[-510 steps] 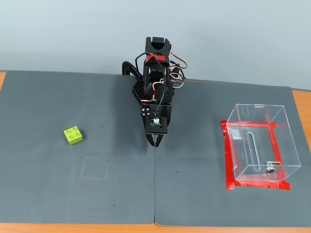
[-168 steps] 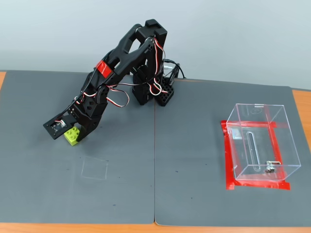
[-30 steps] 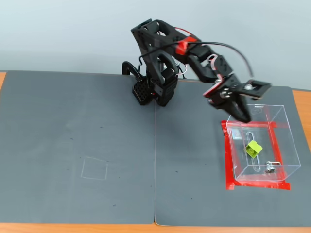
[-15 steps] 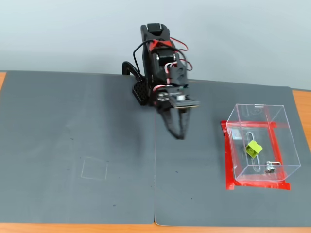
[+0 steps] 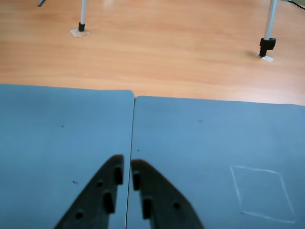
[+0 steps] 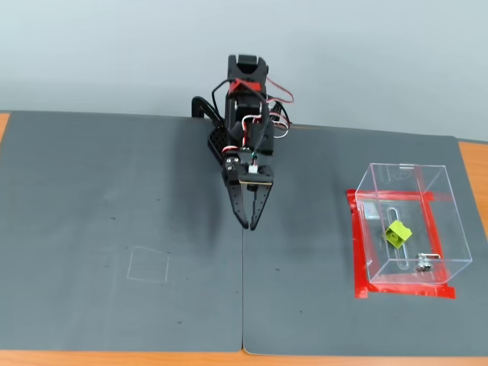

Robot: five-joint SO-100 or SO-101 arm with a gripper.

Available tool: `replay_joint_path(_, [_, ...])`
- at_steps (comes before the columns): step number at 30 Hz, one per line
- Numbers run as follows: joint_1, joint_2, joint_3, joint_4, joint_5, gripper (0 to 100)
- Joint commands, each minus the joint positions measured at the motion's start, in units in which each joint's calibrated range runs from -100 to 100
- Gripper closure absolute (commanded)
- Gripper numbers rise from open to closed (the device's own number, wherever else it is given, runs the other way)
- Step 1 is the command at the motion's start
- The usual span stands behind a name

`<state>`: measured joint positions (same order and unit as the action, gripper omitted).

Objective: Pick the green lego block and place it into the transparent box

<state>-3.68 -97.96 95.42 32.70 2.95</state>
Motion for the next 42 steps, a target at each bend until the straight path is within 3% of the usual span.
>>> replay_joint_path(1, [0.89, -1.45, 1.96, 0.20, -0.22, 98])
replay_joint_path(10, [4.24, -1.53, 4.49, 1.24, -0.22, 98])
replay_joint_path(18, [4.47, -1.53, 4.49, 16.78, -3.19, 98])
replay_joint_path(42, [4.54, -1.36, 4.49, 18.08, -2.36, 98])
